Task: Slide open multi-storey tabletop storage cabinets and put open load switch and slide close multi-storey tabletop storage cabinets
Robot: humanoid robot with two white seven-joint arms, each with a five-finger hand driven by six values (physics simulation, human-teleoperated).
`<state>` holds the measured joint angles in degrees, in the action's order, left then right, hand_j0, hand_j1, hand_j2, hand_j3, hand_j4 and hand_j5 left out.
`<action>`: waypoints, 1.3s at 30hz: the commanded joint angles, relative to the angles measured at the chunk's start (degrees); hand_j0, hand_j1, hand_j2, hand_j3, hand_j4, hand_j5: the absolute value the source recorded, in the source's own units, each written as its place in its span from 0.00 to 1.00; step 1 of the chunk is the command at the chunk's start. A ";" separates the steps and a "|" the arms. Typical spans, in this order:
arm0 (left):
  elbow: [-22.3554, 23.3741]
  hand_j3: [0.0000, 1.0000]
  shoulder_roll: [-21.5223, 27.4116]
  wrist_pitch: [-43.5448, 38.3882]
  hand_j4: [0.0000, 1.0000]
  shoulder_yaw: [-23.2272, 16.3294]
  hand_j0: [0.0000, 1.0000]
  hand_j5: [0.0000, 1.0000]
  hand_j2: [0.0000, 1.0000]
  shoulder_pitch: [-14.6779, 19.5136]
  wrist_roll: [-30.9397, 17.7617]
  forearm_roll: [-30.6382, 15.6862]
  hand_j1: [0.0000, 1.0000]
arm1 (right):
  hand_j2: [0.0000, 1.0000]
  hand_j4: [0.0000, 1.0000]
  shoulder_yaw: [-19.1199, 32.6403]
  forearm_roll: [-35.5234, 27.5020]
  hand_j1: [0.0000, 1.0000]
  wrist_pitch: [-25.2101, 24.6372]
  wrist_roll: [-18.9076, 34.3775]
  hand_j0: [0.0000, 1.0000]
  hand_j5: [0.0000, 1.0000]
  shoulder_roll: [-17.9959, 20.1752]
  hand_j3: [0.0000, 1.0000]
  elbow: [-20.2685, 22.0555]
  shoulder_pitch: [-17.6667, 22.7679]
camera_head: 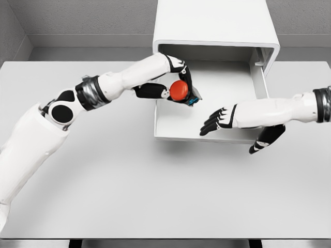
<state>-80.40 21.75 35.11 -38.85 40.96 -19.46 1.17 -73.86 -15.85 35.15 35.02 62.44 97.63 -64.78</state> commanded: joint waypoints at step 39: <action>-20.67 1.00 26.32 -0.11 1.00 -0.26 1.00 1.00 1.00 -1.93 -7.43 -19.54 1.00 | 1.00 1.00 0.03 -0.41 1.00 -0.15 -1.71 1.00 1.00 0.32 1.00 0.10 -0.09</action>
<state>-96.11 39.14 35.12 -39.08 38.15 -23.39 -11.32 -73.83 -15.85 35.16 34.09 62.74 97.72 -64.86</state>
